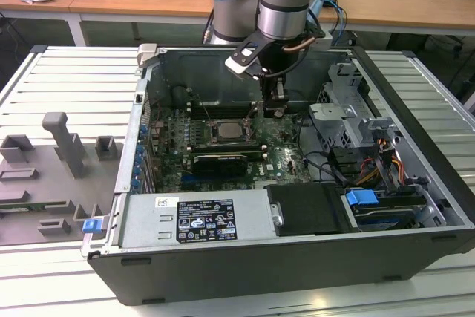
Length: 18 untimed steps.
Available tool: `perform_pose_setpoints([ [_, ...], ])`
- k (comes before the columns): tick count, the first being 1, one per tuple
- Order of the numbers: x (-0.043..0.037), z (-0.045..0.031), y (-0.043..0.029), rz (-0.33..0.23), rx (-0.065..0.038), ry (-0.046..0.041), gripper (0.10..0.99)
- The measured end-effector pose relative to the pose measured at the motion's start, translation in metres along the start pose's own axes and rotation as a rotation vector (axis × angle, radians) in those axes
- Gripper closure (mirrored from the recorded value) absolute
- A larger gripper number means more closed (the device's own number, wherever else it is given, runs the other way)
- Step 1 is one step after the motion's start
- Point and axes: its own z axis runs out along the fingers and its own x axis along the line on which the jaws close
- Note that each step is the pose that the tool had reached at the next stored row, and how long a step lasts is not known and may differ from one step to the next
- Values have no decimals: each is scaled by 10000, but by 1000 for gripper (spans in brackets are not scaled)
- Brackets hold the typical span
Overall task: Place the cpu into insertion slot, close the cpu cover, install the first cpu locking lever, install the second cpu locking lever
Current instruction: 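Close the cpu cover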
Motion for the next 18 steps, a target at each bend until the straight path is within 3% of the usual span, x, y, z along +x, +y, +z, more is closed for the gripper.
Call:
perform_pose_setpoints([
  [8, 2, -1, -39, 0, 0, -1, 980],
  [18, 7, -4, -148, 0, 0, -1, 980],
])
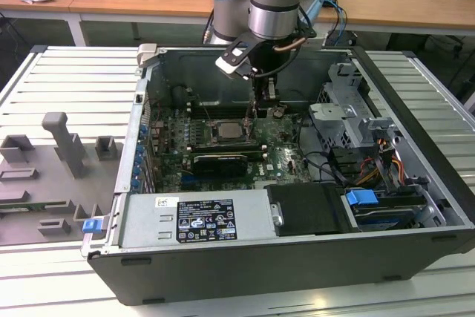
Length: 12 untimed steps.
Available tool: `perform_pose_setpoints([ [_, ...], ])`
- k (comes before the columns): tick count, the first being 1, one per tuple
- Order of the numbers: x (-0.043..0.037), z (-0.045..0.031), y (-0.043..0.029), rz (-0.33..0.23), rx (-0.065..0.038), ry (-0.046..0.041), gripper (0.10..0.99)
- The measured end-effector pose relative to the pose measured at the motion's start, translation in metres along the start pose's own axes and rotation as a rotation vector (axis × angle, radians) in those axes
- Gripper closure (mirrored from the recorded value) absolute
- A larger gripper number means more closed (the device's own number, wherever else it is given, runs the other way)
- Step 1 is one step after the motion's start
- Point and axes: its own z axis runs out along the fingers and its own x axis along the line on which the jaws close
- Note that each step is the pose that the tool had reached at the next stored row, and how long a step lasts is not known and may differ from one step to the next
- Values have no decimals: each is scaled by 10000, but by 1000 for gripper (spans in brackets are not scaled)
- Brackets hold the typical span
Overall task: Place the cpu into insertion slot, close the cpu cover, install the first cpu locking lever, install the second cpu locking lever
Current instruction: 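Close the cpu cover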
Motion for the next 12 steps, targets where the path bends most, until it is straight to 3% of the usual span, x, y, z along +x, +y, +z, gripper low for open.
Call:
perform_pose_setpoints([
  [12, 3, -1, -54, 0, 0, 1, 980],
])
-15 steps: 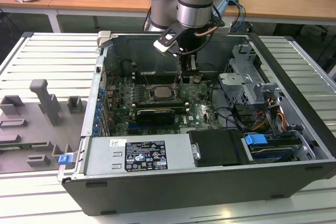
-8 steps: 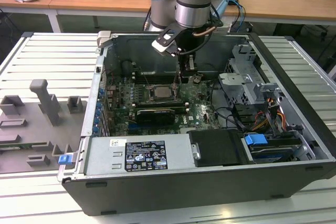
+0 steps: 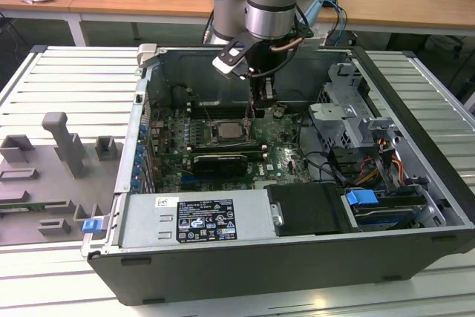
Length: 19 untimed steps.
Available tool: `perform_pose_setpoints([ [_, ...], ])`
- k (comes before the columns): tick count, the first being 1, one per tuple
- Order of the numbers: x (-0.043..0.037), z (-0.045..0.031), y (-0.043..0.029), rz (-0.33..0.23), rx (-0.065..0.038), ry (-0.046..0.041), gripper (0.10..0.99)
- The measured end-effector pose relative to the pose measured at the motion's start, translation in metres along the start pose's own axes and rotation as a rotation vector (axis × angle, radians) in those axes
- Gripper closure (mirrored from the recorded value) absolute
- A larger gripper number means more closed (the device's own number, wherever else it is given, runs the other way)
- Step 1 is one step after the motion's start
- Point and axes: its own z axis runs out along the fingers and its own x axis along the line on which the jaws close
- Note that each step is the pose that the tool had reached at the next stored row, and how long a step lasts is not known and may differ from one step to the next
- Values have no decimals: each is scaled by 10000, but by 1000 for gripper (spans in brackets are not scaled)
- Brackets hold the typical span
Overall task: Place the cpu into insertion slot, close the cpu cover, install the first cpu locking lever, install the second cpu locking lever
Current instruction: 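Close the cpu cover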
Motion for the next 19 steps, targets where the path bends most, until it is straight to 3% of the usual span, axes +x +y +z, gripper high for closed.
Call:
perform_pose_setpoints([
  [19, 7, 24, -124, 0, 0, 0, 980],
])
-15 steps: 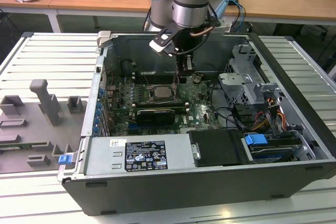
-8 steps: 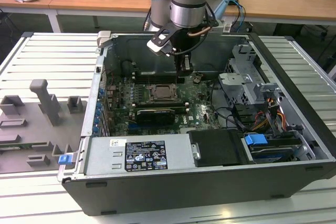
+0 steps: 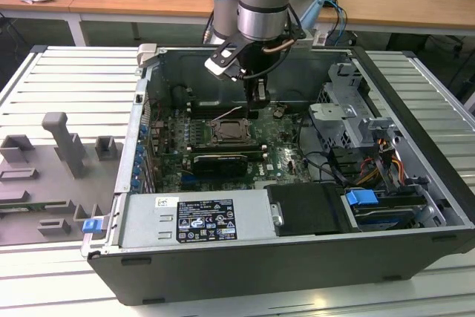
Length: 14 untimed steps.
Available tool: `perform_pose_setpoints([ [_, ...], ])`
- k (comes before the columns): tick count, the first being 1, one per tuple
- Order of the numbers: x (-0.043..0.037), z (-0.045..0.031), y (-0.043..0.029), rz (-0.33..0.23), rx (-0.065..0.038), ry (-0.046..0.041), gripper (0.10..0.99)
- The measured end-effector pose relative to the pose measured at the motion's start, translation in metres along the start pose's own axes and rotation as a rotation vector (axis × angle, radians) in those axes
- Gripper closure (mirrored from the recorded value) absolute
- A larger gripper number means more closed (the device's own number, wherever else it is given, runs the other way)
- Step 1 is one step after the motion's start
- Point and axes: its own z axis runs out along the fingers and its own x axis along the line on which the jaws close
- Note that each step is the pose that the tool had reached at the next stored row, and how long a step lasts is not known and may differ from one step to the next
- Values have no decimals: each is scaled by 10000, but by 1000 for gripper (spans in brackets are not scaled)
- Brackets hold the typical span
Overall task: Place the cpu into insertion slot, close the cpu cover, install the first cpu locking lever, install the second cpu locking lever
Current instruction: 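Close the cpu cover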
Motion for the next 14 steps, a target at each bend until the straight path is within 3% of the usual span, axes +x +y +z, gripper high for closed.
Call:
perform_pose_setpoints([
  [5, 5, -1, -99, 0, -1, 1, 980],
  [9, 12, -3, -247, -1, -1, 1, 980],
  [14, 16, -3, -332, -1, -1, 0, 980],
])
